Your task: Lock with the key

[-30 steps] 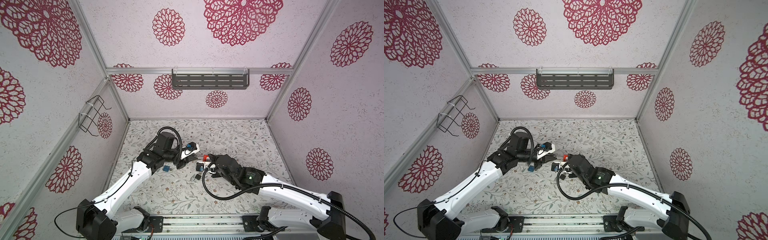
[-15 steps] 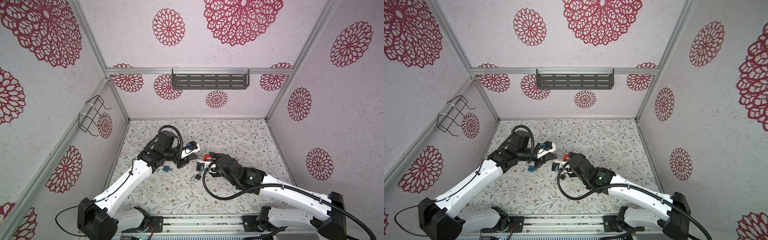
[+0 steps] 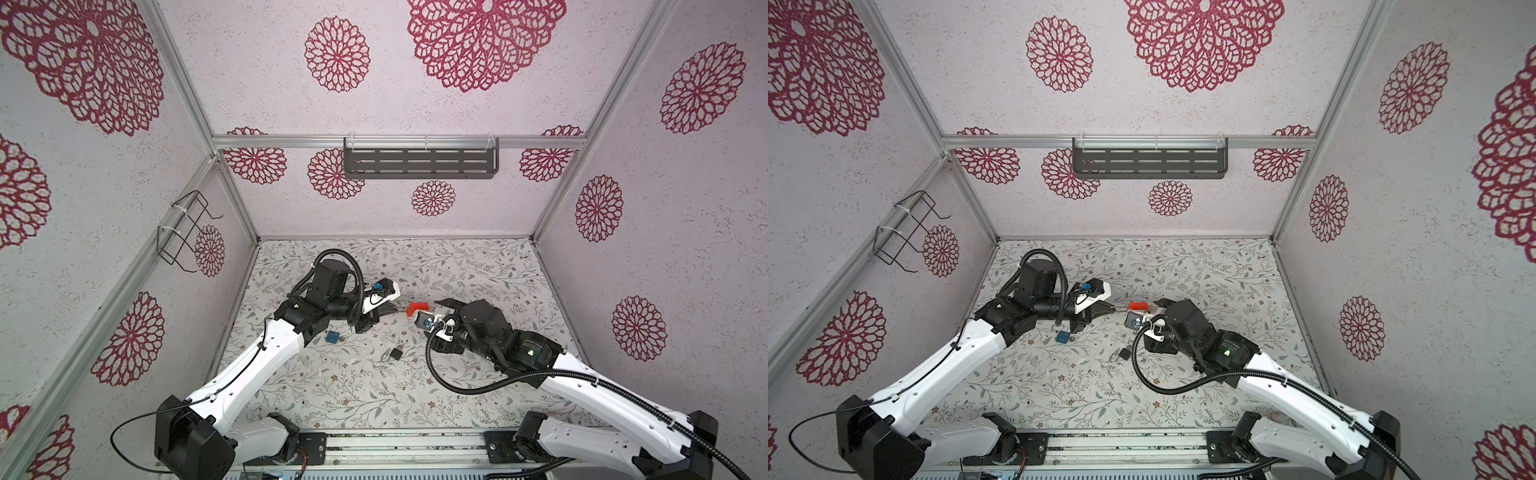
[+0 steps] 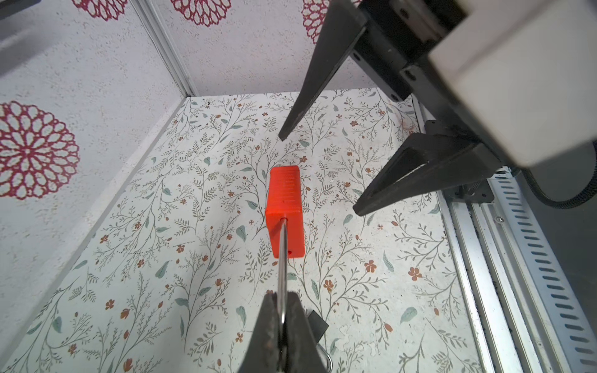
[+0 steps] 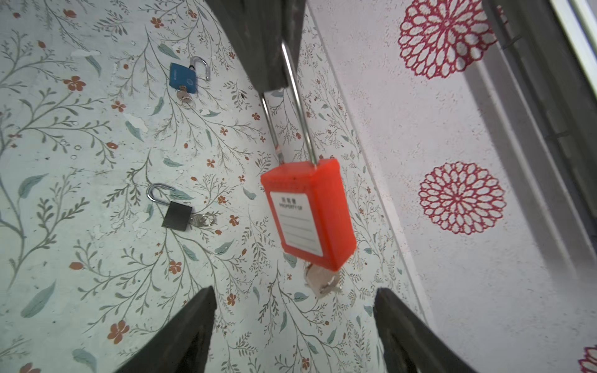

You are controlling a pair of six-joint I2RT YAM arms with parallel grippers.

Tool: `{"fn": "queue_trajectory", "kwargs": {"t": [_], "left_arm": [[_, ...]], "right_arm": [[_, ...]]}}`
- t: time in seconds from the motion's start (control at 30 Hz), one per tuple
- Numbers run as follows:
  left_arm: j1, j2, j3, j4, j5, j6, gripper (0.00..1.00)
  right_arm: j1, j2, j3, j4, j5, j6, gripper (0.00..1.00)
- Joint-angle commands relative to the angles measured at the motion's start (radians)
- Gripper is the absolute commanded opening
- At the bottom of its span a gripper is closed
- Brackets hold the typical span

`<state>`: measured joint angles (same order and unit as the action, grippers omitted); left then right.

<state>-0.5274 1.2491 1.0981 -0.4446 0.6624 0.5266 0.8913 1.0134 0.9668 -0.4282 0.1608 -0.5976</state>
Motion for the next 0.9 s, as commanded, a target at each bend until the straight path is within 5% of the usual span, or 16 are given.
{"fn": "queue_trajectory", "kwargs": {"t": [0.0, 0.47, 0.87], "left_arm": [[0.009, -0.032, -0.015, 0.07, 0.06, -0.012, 0.0], [0.008, -0.062, -0.064, 0.115, 0.105, -0.005, 0.0], [-0.017, -0.068, -0.055, 0.044, 0.097, 0.038, 0.0]], "right_arm": [[-0.064, -0.009, 0.06, -0.105, -0.156, 0.077, 0.79], [-0.16, 0.077, 0.167, -0.202, -0.419, 0.083, 0.71], [-0.16, 0.107, 0.158, -0.163, -0.382, 0.056, 0.6]]}}
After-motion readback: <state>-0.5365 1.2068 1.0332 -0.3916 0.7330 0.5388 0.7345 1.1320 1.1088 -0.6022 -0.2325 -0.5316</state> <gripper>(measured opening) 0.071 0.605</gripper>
